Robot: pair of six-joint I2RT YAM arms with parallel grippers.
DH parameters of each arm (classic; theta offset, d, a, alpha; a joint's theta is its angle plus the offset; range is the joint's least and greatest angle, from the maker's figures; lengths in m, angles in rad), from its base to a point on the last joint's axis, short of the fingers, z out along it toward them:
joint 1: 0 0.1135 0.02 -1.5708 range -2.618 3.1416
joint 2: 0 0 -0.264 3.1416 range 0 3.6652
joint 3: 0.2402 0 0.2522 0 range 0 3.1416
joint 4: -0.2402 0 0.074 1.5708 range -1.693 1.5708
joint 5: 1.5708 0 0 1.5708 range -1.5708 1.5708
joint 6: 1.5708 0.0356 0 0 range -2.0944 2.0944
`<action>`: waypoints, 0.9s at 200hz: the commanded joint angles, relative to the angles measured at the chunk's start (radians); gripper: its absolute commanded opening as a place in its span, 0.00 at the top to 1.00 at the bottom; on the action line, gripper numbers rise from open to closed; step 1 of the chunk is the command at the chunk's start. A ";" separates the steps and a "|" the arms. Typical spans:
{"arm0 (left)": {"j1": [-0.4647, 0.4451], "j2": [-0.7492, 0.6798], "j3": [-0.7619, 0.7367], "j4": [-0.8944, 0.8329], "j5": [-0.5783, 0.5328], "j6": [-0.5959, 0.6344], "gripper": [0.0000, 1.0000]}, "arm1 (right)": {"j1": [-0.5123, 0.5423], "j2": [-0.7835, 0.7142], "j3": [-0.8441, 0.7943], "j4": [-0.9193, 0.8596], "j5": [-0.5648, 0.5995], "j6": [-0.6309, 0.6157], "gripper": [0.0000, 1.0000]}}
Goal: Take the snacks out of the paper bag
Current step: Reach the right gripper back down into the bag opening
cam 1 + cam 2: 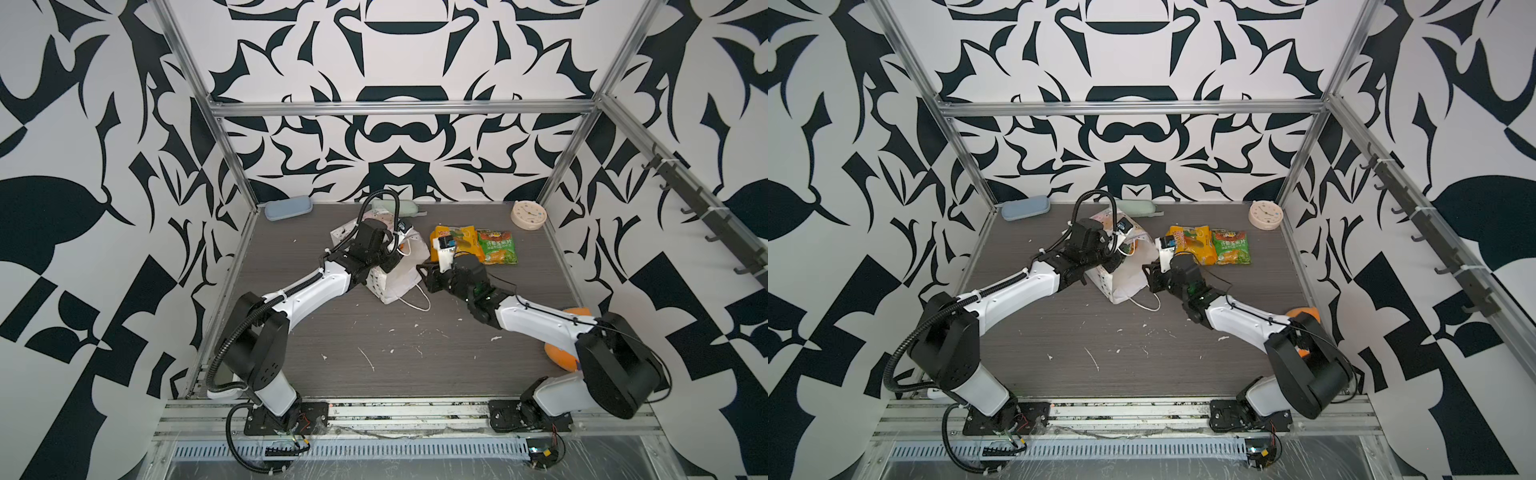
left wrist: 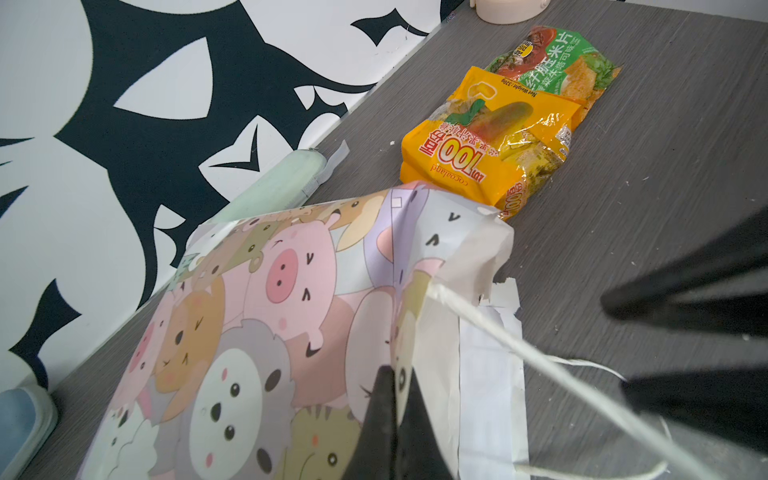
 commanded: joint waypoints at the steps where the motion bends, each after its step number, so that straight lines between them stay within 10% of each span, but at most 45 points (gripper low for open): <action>1: 0.005 -0.001 0.037 -0.007 0.020 0.001 1.00 | 0.041 0.056 -0.011 0.261 0.007 0.032 0.68; 90: 0.005 -0.075 -0.047 0.035 0.030 -0.010 1.00 | 0.101 0.517 0.102 0.814 0.234 0.011 0.66; 180: 0.005 -0.088 -0.068 0.065 0.056 -0.031 1.00 | 0.048 0.686 0.327 0.762 0.230 0.007 0.54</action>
